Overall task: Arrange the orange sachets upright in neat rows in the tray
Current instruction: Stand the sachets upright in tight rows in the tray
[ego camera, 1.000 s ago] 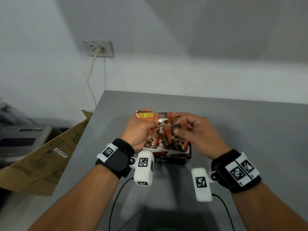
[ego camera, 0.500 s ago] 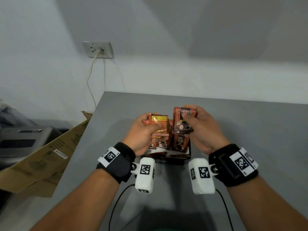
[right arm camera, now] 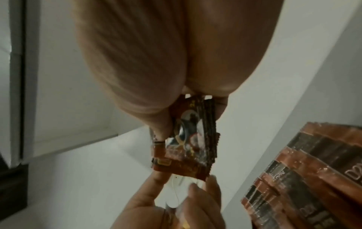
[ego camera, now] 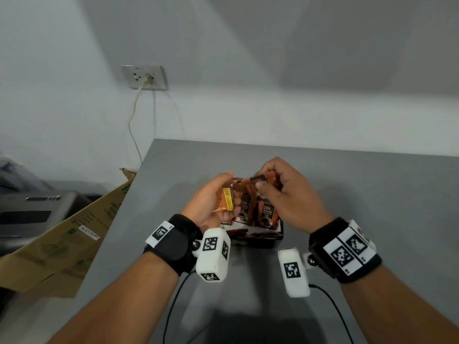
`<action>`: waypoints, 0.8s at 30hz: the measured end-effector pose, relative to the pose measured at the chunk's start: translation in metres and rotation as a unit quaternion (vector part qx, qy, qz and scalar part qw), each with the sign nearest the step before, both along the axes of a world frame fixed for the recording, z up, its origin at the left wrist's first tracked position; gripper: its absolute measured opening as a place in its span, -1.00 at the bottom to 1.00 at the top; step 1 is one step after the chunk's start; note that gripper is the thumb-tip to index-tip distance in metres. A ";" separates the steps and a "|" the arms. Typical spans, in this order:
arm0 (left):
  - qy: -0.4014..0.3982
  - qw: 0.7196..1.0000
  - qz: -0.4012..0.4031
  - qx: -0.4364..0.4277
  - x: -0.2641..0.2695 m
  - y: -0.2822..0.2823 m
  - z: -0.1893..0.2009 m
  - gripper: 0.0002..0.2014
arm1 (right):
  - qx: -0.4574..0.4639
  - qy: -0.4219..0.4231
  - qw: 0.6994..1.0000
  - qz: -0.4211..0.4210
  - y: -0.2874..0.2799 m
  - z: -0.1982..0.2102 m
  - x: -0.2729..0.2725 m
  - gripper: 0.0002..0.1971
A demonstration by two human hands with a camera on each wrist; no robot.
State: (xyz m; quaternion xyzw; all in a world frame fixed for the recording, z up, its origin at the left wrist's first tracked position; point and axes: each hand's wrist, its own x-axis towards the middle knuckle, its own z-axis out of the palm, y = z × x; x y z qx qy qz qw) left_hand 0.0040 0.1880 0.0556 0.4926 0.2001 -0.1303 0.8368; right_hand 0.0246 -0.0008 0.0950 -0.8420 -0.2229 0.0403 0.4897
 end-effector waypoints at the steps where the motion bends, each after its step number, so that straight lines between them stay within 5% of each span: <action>1: -0.006 1.000 0.013 -0.006 0.001 0.000 -0.002 -0.73 | -0.024 -0.007 0.999 0.023 0.000 -0.001 -0.002 -0.89; 3: -0.018 0.997 0.070 0.004 0.002 0.002 -0.001 -0.67 | -0.023 0.007 0.998 0.057 -0.002 -0.004 -0.006 -0.85; 5: -0.049 0.993 0.103 0.035 0.002 0.005 0.002 -0.58 | 0.076 0.081 0.993 0.047 -0.004 -0.006 -0.005 -0.78; 8: -0.089 0.989 0.086 0.082 0.001 0.005 0.005 -0.50 | 0.245 0.244 0.938 -0.018 -0.003 -0.005 -0.001 -0.84; 13: -0.115 0.986 0.052 0.111 -0.003 -0.008 0.008 -0.58 | 0.220 0.296 0.927 -0.062 0.012 -0.016 0.001 -0.92; 19: -0.087 0.995 0.051 -0.011 -0.005 0.004 0.003 -0.81 | 0.256 0.333 0.899 -0.122 0.002 -0.013 0.007 -0.92; 24: -0.121 0.988 0.029 0.088 -0.005 0.008 -0.002 -0.68 | 0.305 0.355 0.872 -0.140 -0.008 -0.015 0.010 -0.74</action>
